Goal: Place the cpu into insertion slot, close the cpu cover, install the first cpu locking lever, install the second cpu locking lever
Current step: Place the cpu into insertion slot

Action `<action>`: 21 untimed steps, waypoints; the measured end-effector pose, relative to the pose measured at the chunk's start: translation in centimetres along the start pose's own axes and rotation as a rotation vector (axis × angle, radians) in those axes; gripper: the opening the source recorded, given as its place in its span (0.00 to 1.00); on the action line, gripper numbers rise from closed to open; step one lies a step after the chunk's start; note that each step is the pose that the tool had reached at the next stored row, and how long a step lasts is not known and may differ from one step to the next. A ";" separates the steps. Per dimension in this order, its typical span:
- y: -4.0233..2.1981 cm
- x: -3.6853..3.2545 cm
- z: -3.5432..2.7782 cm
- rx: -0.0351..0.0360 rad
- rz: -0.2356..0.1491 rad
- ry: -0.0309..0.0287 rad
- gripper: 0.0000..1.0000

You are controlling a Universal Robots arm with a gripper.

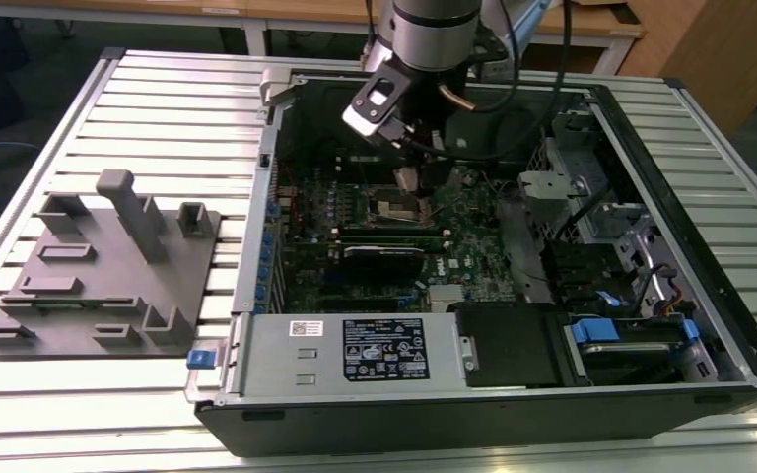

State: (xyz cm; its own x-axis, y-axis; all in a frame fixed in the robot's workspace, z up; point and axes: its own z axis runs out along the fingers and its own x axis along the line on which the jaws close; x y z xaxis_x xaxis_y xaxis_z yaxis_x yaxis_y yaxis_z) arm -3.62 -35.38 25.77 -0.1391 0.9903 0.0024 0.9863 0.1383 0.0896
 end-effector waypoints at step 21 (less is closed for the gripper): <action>0.00 0.00 0.16 0.0339 0.100 -0.0068 0.54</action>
State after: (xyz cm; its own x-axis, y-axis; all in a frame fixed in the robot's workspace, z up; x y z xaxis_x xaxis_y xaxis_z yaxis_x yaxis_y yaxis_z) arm -3.61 -35.38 25.60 -0.0393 0.9992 0.0029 0.9977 0.0391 0.0555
